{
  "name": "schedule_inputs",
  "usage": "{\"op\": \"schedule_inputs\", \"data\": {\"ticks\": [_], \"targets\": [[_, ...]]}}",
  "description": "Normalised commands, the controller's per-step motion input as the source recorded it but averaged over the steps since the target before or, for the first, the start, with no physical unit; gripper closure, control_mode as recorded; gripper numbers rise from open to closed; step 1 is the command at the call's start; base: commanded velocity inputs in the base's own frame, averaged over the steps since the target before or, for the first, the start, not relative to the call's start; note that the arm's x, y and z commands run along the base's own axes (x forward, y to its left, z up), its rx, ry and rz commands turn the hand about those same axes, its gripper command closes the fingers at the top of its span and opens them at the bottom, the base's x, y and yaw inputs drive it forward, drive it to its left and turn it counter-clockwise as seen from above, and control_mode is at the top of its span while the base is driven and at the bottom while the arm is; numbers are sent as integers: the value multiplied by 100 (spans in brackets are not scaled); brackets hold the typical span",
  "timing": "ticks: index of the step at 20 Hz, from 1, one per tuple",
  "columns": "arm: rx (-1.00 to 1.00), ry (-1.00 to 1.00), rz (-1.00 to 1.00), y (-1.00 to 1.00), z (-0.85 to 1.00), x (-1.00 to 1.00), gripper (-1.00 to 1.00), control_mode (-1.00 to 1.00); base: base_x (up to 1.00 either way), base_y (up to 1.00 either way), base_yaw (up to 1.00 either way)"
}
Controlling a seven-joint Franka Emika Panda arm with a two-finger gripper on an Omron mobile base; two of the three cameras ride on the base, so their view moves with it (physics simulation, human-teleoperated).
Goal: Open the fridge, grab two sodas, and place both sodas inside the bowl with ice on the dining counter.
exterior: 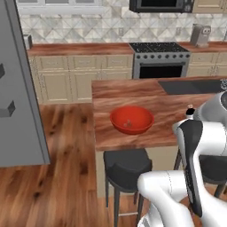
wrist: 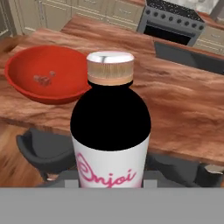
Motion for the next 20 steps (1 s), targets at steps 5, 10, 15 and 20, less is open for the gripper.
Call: {"op": "schedule_inputs", "data": {"ticks": [5, 10, 15, 20], "targets": [[0, 0, -4, 20, -1, 7, 100, -100, 27, 40, -27], [0, 4, -5, 81, -1, 71, 100, -100, 0, 0, 0], [1, 9, 5, 19, 0, 99, 100, -100, 0, 0, 0], [-8, 27, 14, 5, -14, 96, 100, -100, 0, 0, 0]]}}
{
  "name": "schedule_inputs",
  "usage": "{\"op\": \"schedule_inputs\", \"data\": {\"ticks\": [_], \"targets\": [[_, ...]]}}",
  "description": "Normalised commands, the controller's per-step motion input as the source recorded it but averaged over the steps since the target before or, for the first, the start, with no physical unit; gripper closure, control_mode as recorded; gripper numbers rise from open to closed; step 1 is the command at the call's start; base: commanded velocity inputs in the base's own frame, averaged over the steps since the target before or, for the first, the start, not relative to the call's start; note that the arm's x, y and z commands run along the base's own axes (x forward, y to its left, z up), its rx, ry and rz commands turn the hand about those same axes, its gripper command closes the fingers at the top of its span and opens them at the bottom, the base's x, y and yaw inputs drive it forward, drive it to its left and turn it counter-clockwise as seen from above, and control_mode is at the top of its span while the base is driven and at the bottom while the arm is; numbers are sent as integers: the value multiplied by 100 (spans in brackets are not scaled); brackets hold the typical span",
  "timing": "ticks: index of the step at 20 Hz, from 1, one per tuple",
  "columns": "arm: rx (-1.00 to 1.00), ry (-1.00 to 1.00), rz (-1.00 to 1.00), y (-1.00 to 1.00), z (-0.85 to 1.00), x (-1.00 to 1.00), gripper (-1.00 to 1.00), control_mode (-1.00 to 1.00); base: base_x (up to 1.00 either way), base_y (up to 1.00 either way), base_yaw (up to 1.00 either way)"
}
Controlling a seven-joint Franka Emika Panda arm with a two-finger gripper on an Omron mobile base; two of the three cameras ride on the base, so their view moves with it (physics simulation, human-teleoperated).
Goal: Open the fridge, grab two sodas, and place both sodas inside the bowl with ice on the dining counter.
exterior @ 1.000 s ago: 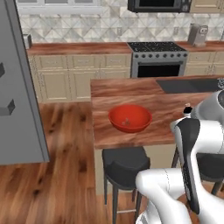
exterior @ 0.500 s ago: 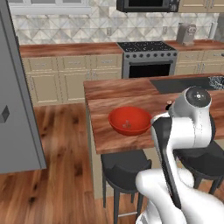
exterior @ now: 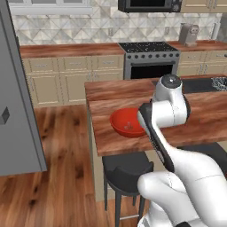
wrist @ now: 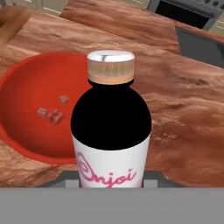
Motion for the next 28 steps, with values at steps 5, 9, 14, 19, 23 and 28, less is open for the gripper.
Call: {"op": "schedule_inputs", "data": {"ticks": [5, 9, 14, 19, 23, 28], "targets": [[-12, 31, 15, 10, -22, 81, 100, -100, 0, 0, 0], [-9, 25, 7, 8, -9, 74, 100, -100, 0, 0, 0], [-3, 13, 8, 3, -24, 40, 100, -100, 0, 0, 0], [-2, 11, 9, 0, -31, 3, 100, -100, 0, 0, 0], [0, 11, 9, 0, -25, 0, 100, -100, 0, 0, 0], [-2, 11, 7, 16, -15, 0, 100, -100, 0, 0, 0]]}}
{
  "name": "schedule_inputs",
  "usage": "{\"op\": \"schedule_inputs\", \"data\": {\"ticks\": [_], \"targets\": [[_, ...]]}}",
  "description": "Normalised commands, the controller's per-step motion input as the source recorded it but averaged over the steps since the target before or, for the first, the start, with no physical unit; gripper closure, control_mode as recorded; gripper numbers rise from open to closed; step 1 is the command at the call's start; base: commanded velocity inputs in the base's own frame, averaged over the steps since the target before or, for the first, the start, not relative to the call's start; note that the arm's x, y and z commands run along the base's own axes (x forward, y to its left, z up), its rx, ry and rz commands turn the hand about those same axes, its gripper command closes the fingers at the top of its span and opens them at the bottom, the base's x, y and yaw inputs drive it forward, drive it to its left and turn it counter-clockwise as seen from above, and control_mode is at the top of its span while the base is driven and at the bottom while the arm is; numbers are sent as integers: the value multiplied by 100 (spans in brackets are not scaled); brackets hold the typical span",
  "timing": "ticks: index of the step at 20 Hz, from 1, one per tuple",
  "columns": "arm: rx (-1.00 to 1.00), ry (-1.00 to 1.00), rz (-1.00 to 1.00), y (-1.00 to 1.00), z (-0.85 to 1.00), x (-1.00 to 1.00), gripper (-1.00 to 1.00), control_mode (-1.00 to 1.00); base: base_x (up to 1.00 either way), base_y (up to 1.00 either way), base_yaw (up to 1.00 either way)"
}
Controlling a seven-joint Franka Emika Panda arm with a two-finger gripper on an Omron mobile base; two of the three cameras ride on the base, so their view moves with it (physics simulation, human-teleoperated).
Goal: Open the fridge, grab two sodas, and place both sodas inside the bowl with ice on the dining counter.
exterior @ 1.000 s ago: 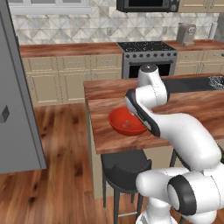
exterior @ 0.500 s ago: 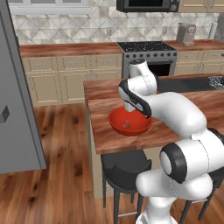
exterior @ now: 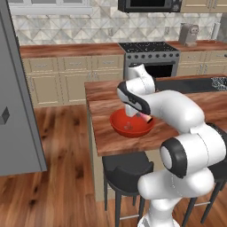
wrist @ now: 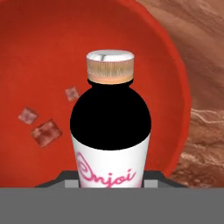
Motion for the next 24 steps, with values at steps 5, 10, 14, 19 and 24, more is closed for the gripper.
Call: {"op": "schedule_inputs", "data": {"ticks": [5, 10, 14, 19, 24], "targets": [[0, 8, 5, 34, -17, 0, 100, -100, 0, 0, 0], [0, 7, 4, 29, -18, 0, 100, -100, 0, 0, 0], [0, 3, 7, 1, -18, 1, 100, -100, 0, 0, 0], [0, 1, 6, 0, -17, 4, 100, -100, 0, 0, 0], [0, 1, 5, 0, -12, 6, 100, -100, 0, 0, 0]]}}
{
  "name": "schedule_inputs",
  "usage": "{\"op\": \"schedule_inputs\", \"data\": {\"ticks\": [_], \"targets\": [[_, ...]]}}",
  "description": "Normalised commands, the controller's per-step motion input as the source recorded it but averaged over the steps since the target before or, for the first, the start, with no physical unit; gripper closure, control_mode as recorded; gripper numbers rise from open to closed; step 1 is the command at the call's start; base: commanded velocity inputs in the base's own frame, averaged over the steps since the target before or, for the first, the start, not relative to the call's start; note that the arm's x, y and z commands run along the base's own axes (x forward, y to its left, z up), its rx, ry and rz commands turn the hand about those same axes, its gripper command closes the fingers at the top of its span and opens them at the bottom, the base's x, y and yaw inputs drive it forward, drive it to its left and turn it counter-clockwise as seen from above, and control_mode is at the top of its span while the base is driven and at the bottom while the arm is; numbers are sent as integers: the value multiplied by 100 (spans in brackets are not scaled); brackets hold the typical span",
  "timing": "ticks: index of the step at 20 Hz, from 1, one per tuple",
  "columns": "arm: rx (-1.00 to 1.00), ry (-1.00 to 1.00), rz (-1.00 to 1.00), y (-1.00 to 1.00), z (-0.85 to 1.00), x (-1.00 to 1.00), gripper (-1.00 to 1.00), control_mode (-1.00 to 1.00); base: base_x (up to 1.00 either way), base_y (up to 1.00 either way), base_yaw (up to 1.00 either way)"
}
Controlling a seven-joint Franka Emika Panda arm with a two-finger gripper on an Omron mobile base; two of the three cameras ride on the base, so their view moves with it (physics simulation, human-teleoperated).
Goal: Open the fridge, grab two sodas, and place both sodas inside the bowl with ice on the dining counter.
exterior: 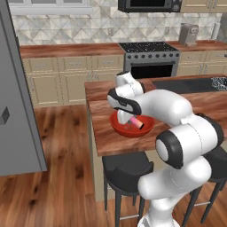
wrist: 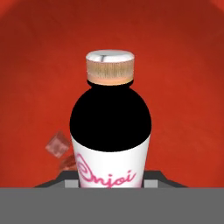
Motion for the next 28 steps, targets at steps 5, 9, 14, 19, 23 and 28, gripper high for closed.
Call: {"op": "schedule_inputs", "data": {"ticks": [5, 9, 14, 19, 23, 28], "targets": [[0, 2, 6, 0, -15, 10, 100, -100, 0, 0, 0], [0, 3, 6, 3, -14, 15, 100, -100, 0, 0, 0], [0, 2, 6, 2, -12, 10, -100, -100, 0, 0, 0], [2, 0, 4, 0, -5, 0, -100, -100, 0, 0, 0], [3, 0, 7, -3, 2, 0, -100, -100, 0, 0, 0], [5, -4, 10, 0, 30, -5, -100, -100, 0, 0, 0]]}}
